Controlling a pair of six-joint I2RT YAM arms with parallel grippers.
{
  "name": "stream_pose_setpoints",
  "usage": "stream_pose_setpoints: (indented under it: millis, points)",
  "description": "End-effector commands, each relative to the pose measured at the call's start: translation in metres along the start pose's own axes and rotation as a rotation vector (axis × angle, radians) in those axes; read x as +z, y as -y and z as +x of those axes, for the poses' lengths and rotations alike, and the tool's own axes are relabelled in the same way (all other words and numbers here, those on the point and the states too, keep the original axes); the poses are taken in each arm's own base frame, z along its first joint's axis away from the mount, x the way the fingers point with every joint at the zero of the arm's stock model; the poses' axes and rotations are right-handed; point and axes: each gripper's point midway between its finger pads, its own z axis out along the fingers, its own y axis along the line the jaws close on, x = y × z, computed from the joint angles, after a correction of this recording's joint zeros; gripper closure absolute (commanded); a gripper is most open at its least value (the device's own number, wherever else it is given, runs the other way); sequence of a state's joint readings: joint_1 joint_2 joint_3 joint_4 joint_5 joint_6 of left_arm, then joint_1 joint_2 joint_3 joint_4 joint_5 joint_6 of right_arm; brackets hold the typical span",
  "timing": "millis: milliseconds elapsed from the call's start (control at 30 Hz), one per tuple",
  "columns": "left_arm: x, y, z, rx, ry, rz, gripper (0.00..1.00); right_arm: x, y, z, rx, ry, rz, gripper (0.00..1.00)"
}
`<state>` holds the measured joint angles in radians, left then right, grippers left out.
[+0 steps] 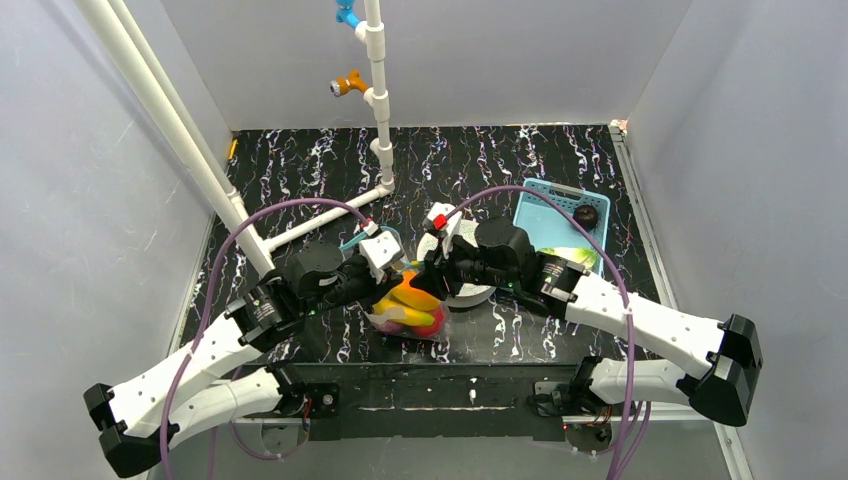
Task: Place the food in the zip-top bag and seal the zipper
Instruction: Zip the zipper food storage bag at the center of the board.
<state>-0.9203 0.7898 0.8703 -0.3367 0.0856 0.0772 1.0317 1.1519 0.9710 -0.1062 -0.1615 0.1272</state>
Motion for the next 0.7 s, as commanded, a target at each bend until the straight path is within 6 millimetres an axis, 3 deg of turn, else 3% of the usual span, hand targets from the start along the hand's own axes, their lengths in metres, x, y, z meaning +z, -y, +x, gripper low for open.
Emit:
stream_pose_setpoints:
  millis: [0,167,233,367,433,667]
  points:
    - [-0.008,-0.001,-0.019,-0.028,0.092,-0.017,1.00,-0.005,0.002,-0.028,-0.032,0.112,0.020,0.56]
    - [-0.006,0.003,-0.024,-0.059,0.112,0.004,1.00,-0.001,-0.002,-0.036,0.050,0.172,-0.030,0.56]
    - [-0.005,0.003,-0.023,-0.059,0.112,0.006,1.00,0.001,-0.002,-0.038,0.068,0.182,-0.038,0.65]
    - [-0.006,0.001,-0.020,-0.061,0.096,-0.009,1.00,-0.001,0.006,-0.040,0.099,0.196,-0.034,0.93]
    - [-0.007,-0.002,-0.018,-0.063,0.082,-0.028,1.00,-0.004,0.006,-0.041,0.102,0.201,-0.058,0.99]
    - [-0.022,-0.024,-0.036,-0.083,0.097,-0.155,0.42,-0.012,-0.001,-0.032,0.091,0.148,-0.204,0.99]
